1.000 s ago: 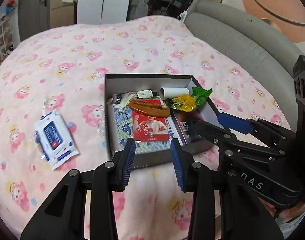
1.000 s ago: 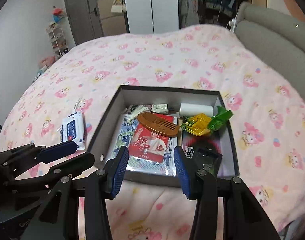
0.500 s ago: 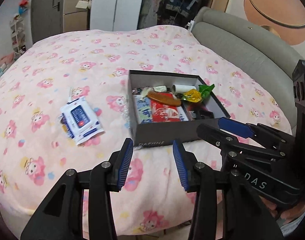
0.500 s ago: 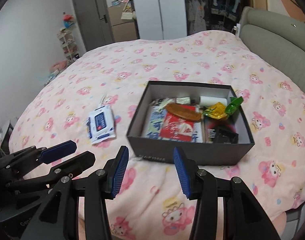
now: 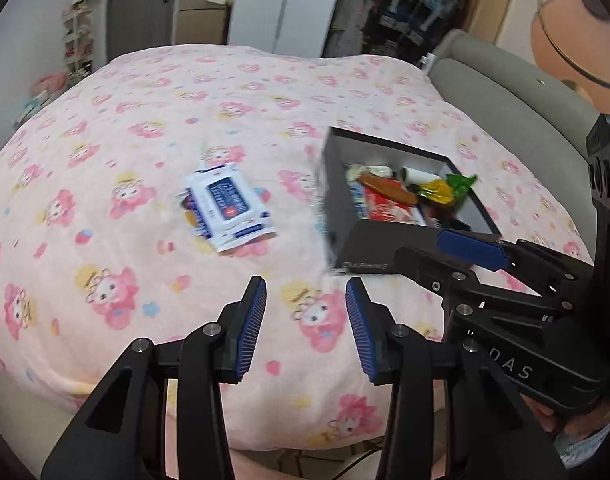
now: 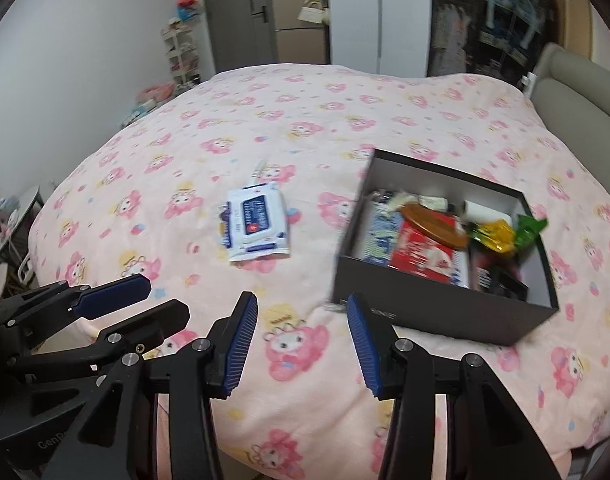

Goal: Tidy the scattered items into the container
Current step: 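Lift both grippers out of the box toward the wet-wipes pack, then close both grippers on the white wet-wipes pack and lift it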

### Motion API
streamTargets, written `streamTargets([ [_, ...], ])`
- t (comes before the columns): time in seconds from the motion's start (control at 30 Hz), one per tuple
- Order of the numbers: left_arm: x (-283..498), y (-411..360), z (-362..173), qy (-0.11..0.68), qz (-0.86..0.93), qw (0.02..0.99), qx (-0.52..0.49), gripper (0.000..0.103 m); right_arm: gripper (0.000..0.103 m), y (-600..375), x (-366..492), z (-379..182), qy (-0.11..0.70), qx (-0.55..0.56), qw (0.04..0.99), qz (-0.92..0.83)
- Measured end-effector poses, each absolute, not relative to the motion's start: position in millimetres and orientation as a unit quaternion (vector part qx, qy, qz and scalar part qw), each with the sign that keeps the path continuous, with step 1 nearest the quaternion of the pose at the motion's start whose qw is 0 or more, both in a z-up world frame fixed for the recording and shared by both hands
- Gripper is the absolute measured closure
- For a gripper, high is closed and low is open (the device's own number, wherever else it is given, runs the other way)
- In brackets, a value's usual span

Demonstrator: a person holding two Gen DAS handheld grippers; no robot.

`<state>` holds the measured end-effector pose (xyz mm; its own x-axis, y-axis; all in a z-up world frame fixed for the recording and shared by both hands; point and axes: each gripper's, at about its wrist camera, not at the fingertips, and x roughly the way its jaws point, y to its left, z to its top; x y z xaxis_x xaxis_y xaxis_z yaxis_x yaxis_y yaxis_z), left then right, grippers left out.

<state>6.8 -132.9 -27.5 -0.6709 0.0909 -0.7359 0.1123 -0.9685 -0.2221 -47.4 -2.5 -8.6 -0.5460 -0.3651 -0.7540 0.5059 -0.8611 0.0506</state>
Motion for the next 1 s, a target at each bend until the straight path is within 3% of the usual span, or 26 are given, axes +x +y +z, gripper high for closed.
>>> streamTargets([
  [0.47, -6.7, -223.5, -55.4, 0.207, -0.908, 0.069, 0.359, 0.057, 0.060, -84.1, -73.1, -22.7, 0.098, 0.382, 0.292, -0.871],
  [0.87, -94.2, -277.9, -161.9, 0.299, -0.861, 0.072, 0.404, 0.060, 0.060, -131.8, -156.9, -108.4, 0.116, 0.465, 0.270, -0.835],
  [1.0, -105.6, -287.6, -190.1, 0.349, -0.841, 0.042, 0.411, 0.068, 0.060, -137.7, -166.1, -129.5, 0.125, 0.484, 0.263, -0.825],
])
